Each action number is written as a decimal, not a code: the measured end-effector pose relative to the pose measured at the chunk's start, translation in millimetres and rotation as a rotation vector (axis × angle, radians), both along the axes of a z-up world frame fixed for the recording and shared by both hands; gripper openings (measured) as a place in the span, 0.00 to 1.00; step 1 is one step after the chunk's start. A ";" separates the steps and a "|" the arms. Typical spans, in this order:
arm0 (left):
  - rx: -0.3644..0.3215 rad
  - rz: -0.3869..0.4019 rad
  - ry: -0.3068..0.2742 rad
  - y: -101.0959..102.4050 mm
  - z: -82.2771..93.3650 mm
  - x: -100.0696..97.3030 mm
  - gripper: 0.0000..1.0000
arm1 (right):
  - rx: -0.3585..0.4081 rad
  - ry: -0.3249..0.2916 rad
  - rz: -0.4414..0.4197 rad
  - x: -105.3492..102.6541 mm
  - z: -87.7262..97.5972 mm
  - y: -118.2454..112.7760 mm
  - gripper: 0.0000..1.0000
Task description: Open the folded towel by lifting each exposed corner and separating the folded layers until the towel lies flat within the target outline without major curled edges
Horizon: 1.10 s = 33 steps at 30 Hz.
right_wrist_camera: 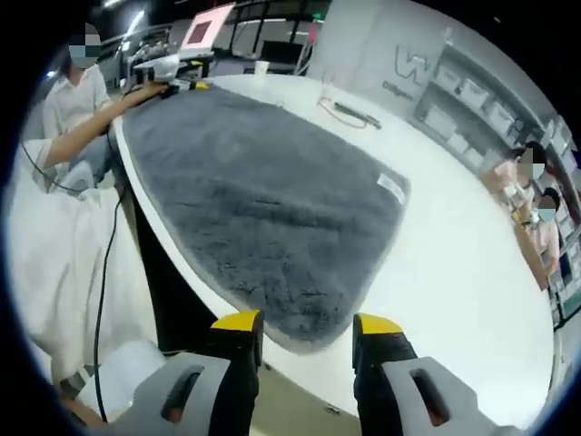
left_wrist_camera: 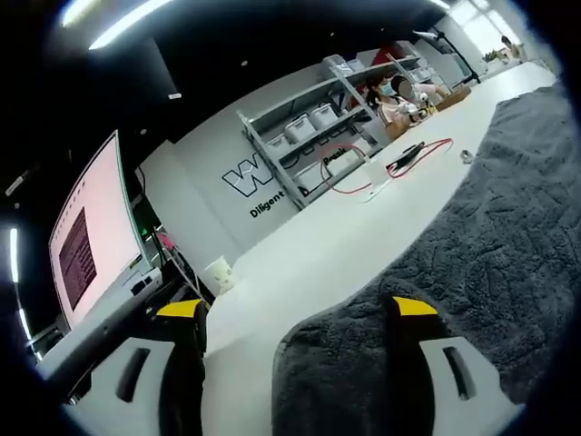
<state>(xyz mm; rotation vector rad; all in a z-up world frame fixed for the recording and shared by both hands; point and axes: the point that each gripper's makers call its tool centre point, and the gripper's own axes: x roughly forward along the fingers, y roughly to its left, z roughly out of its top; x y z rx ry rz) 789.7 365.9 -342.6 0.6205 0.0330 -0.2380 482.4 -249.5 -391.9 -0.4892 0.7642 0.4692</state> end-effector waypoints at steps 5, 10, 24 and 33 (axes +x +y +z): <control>0.009 -0.002 -0.004 -0.4 0.4 0.7 0.80 | 0.046 0.022 0.018 -3.2 -3.0 6.3 0.20; 0.007 -0.005 0.001 0.0 -0.4 1.6 0.77 | 0.053 0.048 0.054 -7.7 -5.6 15.8 0.03; 0.064 -0.015 -0.030 -3.3 16.0 -3.0 0.92 | -0.027 0.132 0.081 -7.0 -10.3 30.2 0.00; -0.031 -0.125 -0.062 -40.1 60.3 -78.4 0.99 | -0.043 0.199 0.062 9.2 -11.5 43.1 0.00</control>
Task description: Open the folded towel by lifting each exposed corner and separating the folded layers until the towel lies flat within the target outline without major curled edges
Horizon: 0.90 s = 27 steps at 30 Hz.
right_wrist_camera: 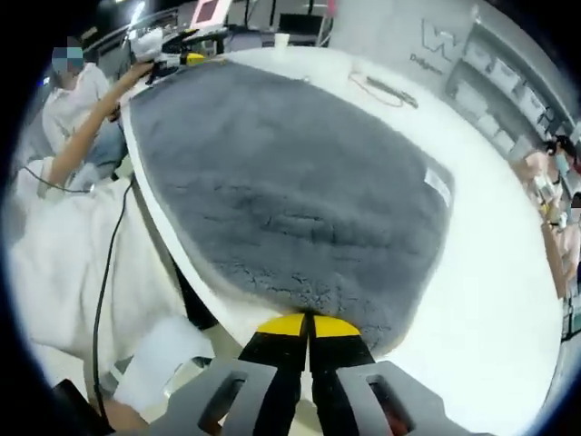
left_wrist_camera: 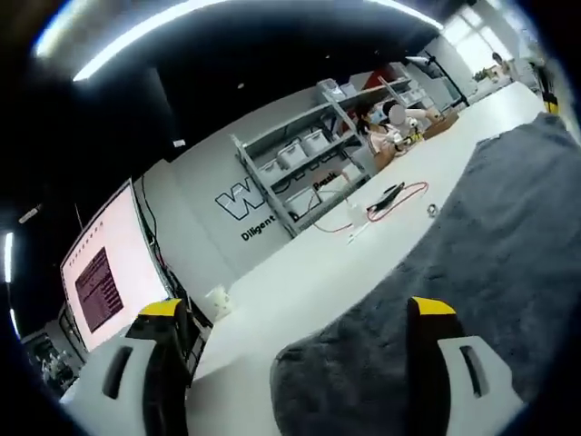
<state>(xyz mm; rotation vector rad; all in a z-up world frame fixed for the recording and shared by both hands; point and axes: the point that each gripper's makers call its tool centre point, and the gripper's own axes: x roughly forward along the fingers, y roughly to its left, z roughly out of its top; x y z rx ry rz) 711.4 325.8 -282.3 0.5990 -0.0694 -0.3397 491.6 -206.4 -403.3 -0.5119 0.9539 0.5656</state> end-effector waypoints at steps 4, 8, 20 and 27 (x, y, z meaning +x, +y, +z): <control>-0.041 -0.021 -0.074 -13.8 31.4 -43.9 0.99 | -0.060 0.017 0.041 1.4 -0.8 2.9 0.00; -0.063 -0.058 -0.093 -33.9 46.8 -69.2 0.99 | -0.062 0.024 0.040 1.7 -1.0 1.8 0.00; 0.061 -0.444 -0.085 -199.5 49.9 -137.5 0.99 | -0.015 0.037 0.019 0.0 -1.3 0.7 0.00; 0.168 -0.618 -0.055 -291.7 12.6 -169.1 0.99 | 0.029 0.007 -0.024 -1.3 -0.5 2.4 0.00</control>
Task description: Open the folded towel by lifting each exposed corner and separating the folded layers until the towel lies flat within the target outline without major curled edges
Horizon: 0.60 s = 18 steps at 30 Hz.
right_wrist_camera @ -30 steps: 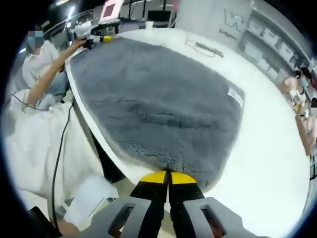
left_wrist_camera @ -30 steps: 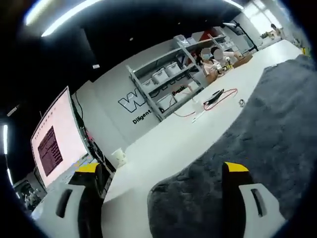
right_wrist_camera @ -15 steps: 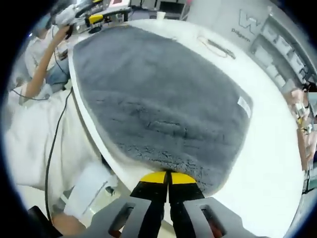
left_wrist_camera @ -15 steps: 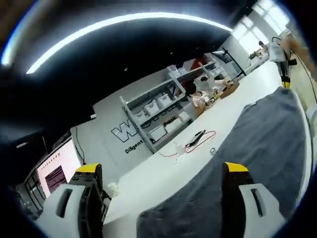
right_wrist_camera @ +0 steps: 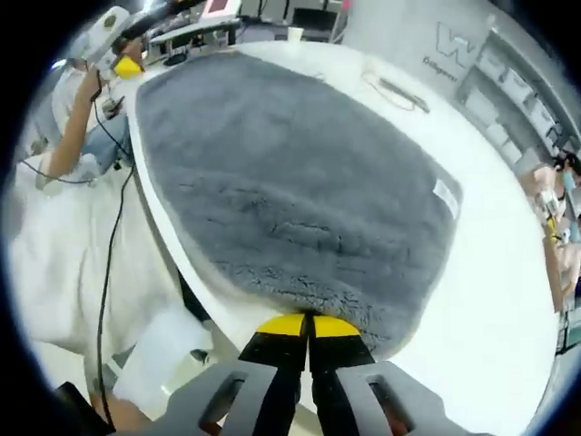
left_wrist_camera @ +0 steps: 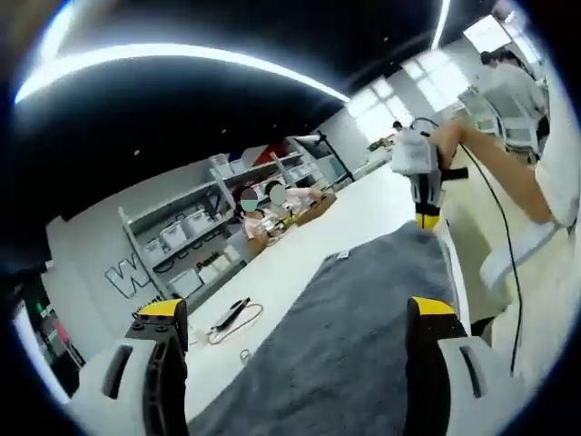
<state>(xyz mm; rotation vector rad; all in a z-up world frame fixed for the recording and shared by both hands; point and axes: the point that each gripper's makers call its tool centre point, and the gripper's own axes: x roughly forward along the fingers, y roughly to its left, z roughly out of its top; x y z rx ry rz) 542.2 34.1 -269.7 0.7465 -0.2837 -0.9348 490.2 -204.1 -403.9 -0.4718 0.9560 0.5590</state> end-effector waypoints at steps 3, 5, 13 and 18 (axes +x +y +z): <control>-0.011 -0.126 0.004 -27.7 -14.3 -14.6 0.99 | 0.009 -0.025 0.011 -0.8 0.7 -1.4 0.00; 0.002 -0.128 0.092 -34.4 -25.7 -22.4 0.95 | -0.009 -0.062 0.049 0.1 1.3 -0.7 0.00; 0.015 -0.186 0.053 -50.0 -25.3 -30.2 0.98 | -0.043 -0.143 -0.051 2.1 4.7 -2.7 0.00; 0.040 -0.229 0.075 -63.1 -33.9 -34.1 0.96 | -0.076 -0.165 -0.006 -1.7 4.6 -6.4 0.00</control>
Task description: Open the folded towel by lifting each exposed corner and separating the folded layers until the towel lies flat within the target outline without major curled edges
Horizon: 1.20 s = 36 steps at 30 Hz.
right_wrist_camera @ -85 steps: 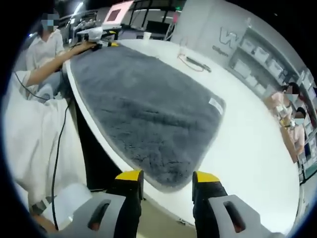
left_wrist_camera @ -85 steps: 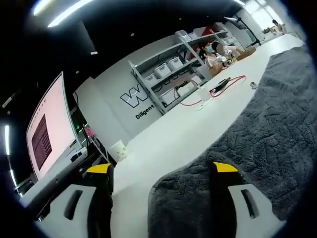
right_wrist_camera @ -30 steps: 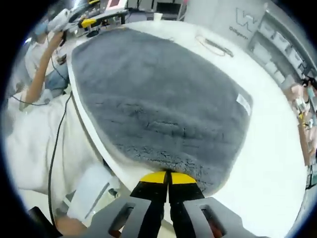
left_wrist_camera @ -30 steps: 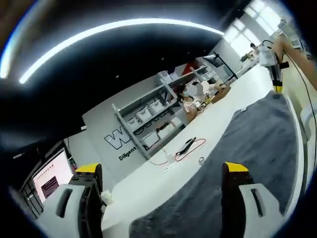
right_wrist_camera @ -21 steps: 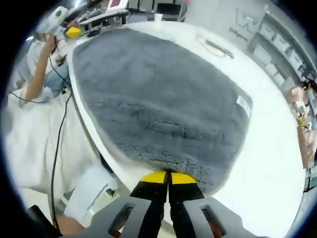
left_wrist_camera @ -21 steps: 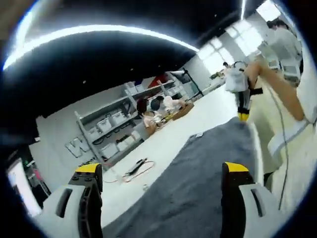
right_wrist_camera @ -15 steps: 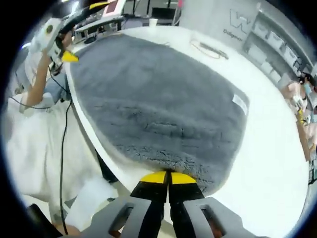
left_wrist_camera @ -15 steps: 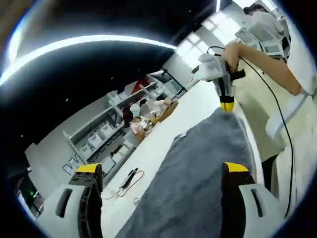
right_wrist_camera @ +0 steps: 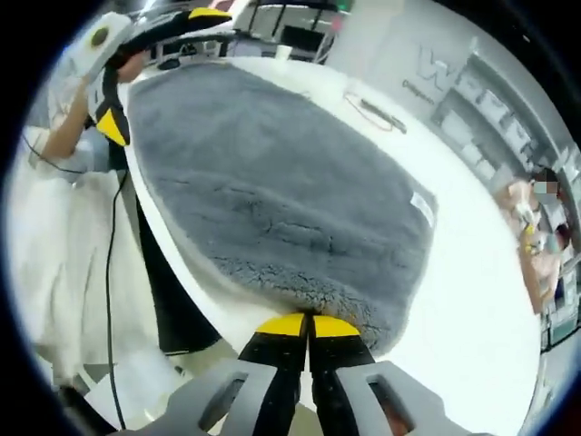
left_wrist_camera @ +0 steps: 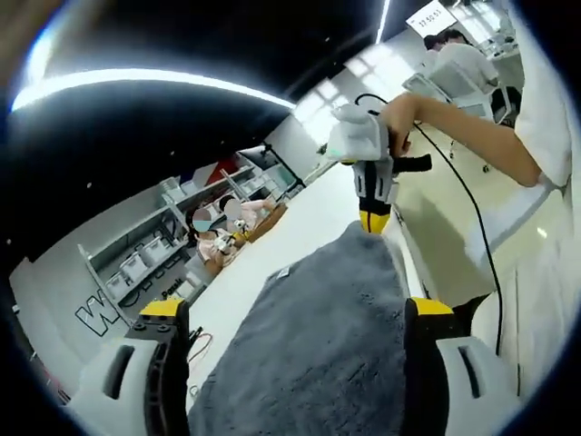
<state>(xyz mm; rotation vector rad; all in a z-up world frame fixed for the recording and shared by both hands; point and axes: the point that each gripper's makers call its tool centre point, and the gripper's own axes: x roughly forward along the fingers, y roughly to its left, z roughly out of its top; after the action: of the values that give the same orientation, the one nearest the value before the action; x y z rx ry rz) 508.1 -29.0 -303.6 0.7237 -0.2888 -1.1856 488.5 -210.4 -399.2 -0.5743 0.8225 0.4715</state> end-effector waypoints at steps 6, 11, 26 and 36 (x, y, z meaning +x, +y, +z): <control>0.042 -0.092 0.047 -42.8 -24.3 -28.7 0.88 | 0.018 -0.008 -0.033 -10.5 0.5 -11.3 0.00; -0.012 -0.234 -0.046 -102.7 -15.3 -55.5 0.97 | 0.045 -0.006 -0.069 -9.5 3.7 -18.1 0.00; 0.091 -0.237 0.164 -191.4 -57.9 -29.1 0.58 | 0.059 -0.184 -0.087 -15.6 40.9 -46.6 0.00; 0.100 -0.280 0.259 -188.1 -79.7 -29.5 0.04 | 0.036 -0.201 -0.110 -4.2 38.7 -50.5 0.01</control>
<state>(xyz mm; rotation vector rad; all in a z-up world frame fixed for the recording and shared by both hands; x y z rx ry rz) 478.6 -217.1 -383.3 0.6200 -0.1168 -1.5530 484.3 -260.9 -360.5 -0.5305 0.6484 0.3210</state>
